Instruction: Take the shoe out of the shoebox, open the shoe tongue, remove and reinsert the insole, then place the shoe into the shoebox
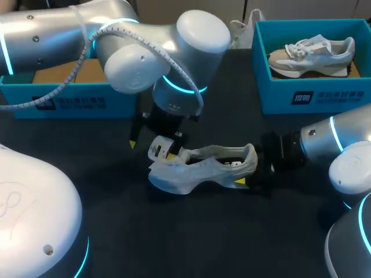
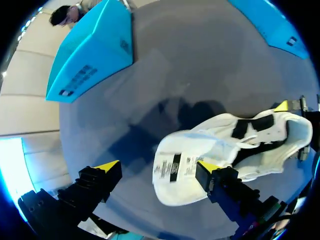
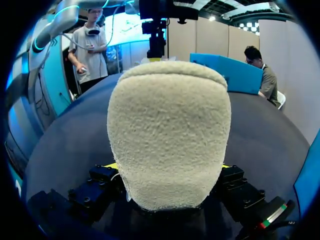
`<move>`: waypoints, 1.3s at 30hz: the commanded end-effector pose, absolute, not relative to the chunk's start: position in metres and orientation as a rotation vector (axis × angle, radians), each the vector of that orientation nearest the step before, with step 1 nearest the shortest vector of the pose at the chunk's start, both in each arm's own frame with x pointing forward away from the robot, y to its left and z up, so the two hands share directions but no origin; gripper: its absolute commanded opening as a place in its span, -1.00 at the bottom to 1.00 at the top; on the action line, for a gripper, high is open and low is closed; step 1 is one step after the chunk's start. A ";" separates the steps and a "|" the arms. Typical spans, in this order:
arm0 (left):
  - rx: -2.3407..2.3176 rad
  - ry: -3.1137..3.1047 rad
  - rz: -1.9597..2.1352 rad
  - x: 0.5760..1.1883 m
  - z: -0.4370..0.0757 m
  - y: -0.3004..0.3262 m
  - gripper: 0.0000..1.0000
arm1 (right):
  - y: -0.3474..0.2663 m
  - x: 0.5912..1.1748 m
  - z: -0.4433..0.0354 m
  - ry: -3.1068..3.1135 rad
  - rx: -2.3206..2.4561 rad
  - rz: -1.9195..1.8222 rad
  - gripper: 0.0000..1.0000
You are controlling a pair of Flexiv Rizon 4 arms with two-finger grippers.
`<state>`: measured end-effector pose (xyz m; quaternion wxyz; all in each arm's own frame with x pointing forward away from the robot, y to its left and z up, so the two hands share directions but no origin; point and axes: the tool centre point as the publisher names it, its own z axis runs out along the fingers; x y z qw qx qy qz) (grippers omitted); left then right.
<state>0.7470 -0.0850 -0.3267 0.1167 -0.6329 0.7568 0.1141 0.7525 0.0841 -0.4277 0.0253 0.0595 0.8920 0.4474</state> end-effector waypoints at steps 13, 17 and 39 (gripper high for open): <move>-1.634 2.368 0.127 0.759 -0.267 -0.104 1.00 | 0.085 0.754 -0.432 2.761 0.186 1.375 -1.00; -1.501 2.449 0.094 0.762 -0.252 -0.110 1.00 | 0.085 0.754 -0.432 2.761 0.186 1.375 -1.00; -0.423 3.127 0.015 0.777 -0.188 -0.136 1.00 | 0.085 0.754 -0.432 2.761 0.186 1.375 -1.00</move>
